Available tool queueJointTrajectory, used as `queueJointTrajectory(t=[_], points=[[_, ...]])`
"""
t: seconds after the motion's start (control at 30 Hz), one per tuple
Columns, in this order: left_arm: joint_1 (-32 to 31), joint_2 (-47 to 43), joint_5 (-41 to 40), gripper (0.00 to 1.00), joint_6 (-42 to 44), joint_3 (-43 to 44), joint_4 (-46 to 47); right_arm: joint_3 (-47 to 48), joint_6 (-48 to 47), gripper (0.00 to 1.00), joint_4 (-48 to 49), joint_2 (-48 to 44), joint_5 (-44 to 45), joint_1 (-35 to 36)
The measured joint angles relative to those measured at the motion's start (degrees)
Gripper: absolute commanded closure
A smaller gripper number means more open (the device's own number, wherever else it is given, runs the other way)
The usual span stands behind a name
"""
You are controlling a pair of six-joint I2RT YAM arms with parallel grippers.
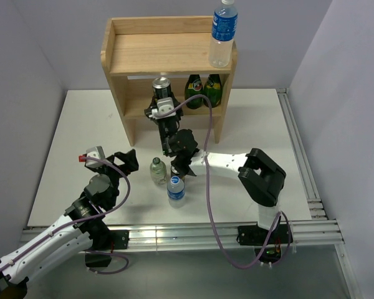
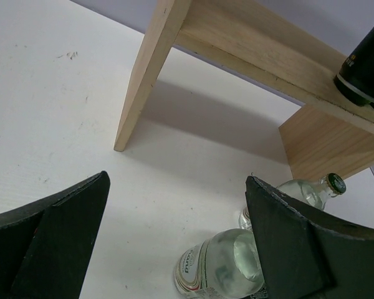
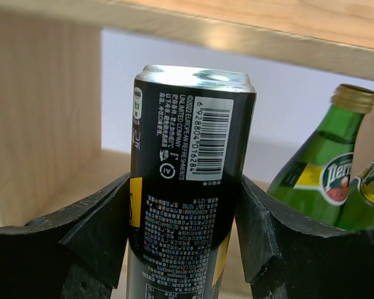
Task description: Place and organize the beverage onto the shelf
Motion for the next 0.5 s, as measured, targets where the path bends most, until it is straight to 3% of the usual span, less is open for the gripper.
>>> queueJointTrajectory(t=[0.5], points=[[0.00,0.09,-0.31,0.02,0.17,0.00,0.70,5.60,19.67,1.00,-5.55,2.97,-11.69,-8.26]])
